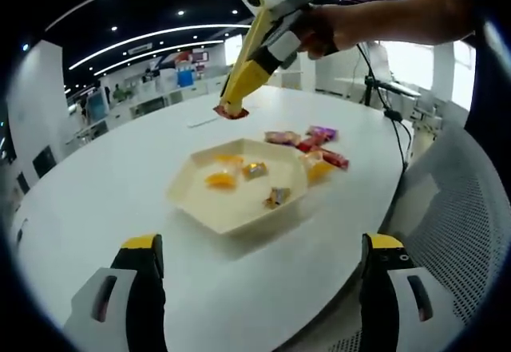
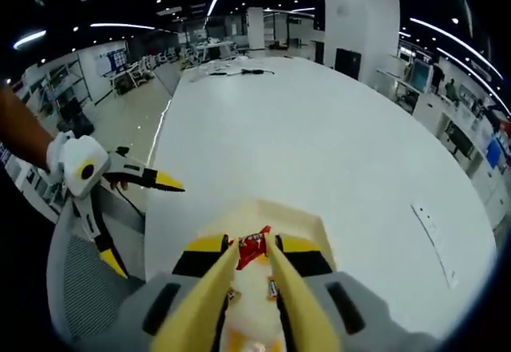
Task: Place the target food into the container with the food tongs after gripping and lifting it, then release it inside without dropping or visibly crushing the food.
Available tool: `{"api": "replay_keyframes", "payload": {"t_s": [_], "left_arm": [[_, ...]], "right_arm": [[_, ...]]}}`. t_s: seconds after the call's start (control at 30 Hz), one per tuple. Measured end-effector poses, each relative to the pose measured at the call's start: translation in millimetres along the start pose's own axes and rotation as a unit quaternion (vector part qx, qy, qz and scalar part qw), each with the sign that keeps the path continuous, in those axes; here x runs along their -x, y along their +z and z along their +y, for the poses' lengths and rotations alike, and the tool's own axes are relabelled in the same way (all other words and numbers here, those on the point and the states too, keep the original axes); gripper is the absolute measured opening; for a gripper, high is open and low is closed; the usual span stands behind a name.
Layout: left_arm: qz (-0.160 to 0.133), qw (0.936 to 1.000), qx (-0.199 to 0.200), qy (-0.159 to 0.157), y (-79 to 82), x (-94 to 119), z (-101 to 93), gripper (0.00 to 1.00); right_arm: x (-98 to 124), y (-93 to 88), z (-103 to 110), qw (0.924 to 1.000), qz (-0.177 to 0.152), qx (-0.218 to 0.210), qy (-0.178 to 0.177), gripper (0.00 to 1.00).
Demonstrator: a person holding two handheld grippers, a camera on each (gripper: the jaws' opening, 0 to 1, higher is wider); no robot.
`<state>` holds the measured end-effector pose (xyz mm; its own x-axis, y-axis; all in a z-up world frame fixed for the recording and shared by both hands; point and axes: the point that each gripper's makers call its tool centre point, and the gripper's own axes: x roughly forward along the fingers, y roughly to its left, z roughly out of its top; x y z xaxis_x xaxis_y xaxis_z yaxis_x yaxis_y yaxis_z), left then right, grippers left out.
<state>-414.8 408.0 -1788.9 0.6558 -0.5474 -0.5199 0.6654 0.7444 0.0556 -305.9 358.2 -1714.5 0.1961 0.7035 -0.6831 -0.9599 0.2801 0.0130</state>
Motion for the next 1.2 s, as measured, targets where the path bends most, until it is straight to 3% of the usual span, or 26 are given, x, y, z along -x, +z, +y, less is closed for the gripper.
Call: {"api": "replay_keyframes", "payload": {"t_s": [0.47,0.8,1.1,1.2], "left_arm": [[0.001,1.0,0.0,0.0,0.9,0,-0.6,0.99],[-0.006,1.0,0.003,0.002,3.3,1,0.2,0.99],[-0.001,0.9999,0.0,-0.01,-2.4,0,-4.1,0.99],[0.0,1.0,-0.001,-0.005,-3.5,0,0.0,0.99]], "right_arm": [[4,3.4,1,0.9999,-0.013,0.006,0.003,0.25],[24,4.3,0,0.9996,-0.027,0.009,0.004,0.26],[53,-11.3,-7,0.9991,-0.036,0.022,0.004,0.26],[64,-22.0,-20,0.9991,-0.036,0.025,-0.001,0.26]]}}
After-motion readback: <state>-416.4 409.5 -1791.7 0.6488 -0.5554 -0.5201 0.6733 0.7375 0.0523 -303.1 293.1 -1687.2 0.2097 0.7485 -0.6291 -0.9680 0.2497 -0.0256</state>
